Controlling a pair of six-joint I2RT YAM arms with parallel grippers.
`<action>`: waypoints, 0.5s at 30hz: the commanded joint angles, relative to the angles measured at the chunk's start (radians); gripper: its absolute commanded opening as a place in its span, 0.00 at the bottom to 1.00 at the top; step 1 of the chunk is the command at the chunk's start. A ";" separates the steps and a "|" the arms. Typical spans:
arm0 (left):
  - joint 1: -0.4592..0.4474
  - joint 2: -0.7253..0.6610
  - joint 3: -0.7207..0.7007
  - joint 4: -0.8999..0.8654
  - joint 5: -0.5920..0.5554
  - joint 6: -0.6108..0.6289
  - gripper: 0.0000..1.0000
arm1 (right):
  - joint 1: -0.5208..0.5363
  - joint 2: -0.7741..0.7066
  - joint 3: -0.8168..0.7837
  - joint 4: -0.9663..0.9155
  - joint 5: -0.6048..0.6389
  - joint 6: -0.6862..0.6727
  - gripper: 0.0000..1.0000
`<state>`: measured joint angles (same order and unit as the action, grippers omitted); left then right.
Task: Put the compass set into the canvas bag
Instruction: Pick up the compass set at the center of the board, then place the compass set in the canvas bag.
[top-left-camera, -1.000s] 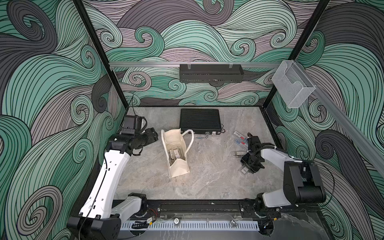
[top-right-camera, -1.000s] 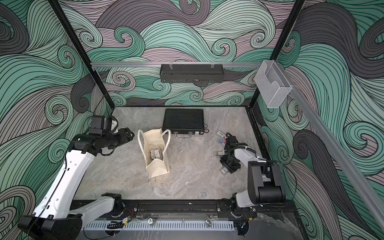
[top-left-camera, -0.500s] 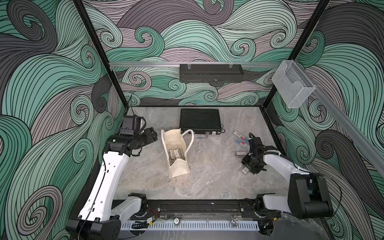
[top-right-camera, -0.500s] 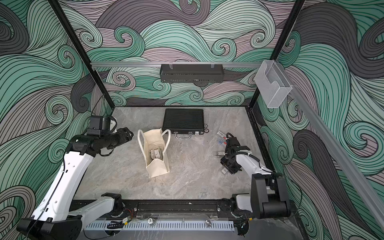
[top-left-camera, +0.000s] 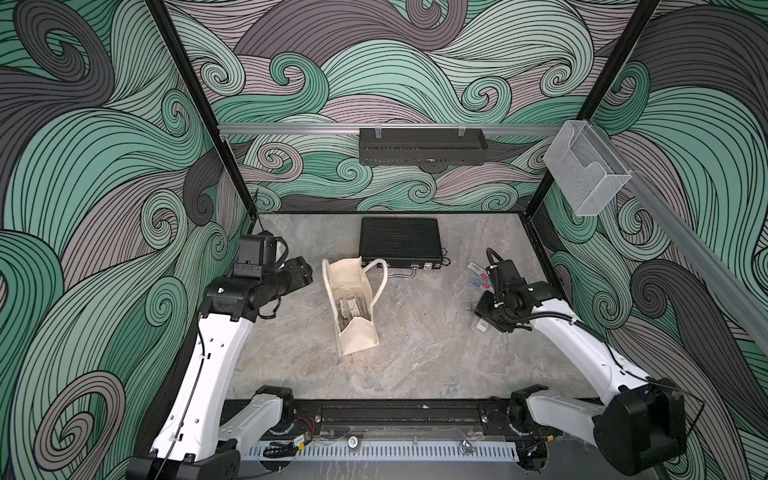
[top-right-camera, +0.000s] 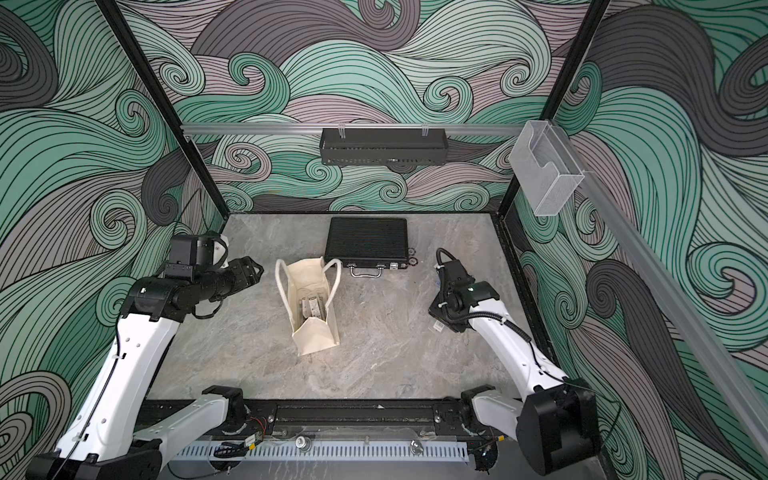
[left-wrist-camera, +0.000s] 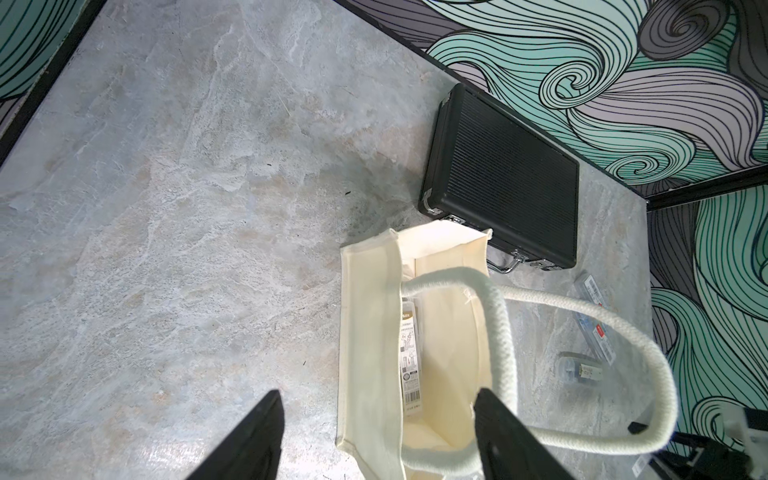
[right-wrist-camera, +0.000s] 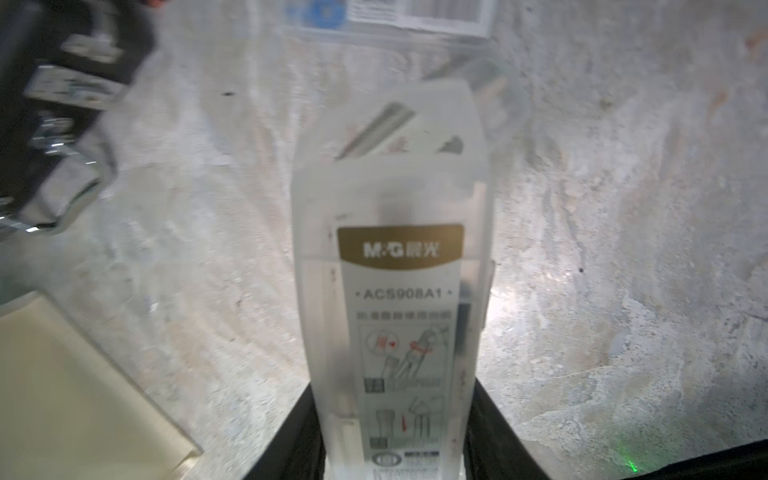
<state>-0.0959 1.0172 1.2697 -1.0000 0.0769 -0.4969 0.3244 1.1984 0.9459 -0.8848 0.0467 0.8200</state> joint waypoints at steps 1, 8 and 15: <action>0.030 -0.013 0.009 -0.047 -0.017 0.013 0.73 | 0.084 0.049 0.147 -0.038 0.070 -0.036 0.46; 0.123 -0.059 -0.035 -0.043 -0.009 -0.030 0.73 | 0.245 0.246 0.492 -0.062 0.124 -0.145 0.46; 0.192 -0.082 -0.100 -0.020 0.061 -0.061 0.73 | 0.344 0.411 0.802 -0.094 0.122 -0.271 0.46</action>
<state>0.0814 0.9432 1.1759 -1.0176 0.0978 -0.5369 0.6430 1.5841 1.6627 -0.9409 0.1356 0.6201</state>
